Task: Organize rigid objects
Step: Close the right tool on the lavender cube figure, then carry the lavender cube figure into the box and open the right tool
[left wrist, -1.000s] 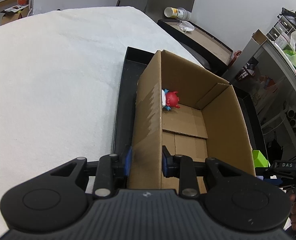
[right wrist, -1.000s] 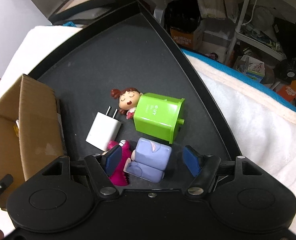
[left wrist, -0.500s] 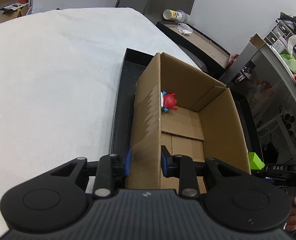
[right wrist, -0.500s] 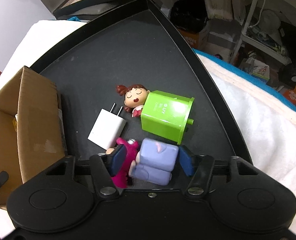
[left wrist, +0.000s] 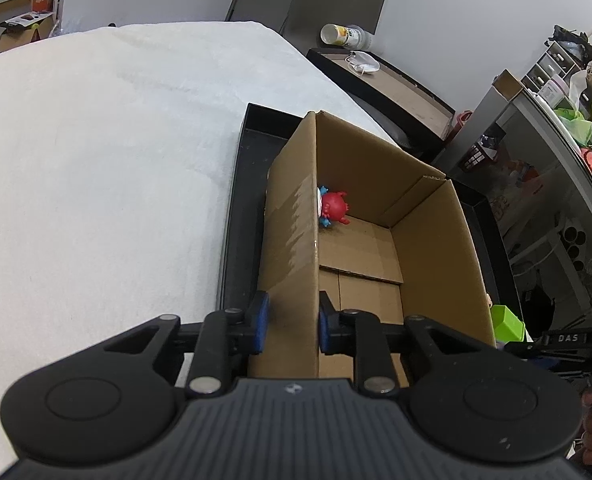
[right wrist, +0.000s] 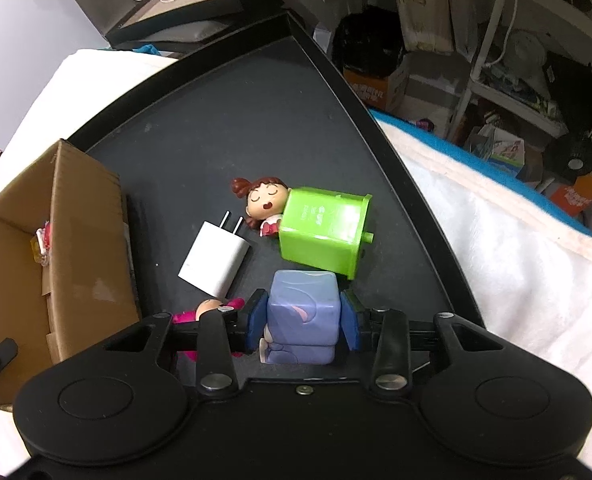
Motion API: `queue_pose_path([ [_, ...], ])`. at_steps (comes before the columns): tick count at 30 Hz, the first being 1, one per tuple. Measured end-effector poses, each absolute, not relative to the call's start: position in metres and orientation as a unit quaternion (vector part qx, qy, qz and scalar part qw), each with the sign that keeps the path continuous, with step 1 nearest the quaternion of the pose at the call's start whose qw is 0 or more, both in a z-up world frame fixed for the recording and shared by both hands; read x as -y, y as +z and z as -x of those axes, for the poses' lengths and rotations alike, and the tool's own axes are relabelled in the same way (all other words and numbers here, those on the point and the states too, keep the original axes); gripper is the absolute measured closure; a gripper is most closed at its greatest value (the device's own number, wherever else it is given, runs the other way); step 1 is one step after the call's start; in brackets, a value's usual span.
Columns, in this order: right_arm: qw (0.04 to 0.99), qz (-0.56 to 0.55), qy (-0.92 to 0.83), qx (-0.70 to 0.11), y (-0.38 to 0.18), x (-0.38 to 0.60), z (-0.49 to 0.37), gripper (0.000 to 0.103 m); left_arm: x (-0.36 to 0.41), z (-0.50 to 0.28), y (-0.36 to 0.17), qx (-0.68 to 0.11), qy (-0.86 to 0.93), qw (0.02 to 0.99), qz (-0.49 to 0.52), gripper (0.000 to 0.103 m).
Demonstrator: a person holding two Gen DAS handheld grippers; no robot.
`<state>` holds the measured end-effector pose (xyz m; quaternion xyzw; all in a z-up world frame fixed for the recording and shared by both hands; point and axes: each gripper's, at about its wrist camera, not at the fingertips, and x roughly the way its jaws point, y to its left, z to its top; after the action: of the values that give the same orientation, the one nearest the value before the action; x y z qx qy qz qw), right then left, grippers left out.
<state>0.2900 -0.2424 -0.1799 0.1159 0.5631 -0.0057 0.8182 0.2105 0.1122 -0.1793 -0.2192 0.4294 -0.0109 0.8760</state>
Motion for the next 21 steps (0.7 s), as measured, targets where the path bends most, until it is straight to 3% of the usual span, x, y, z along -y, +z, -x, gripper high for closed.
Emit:
queue_pose_path([
  [21,0.861,-0.086,0.053,-0.499,-0.094,0.201,-0.291,0.065,-0.113,-0.212,-0.18,-0.435,-0.011,0.873,0.221,0.08],
])
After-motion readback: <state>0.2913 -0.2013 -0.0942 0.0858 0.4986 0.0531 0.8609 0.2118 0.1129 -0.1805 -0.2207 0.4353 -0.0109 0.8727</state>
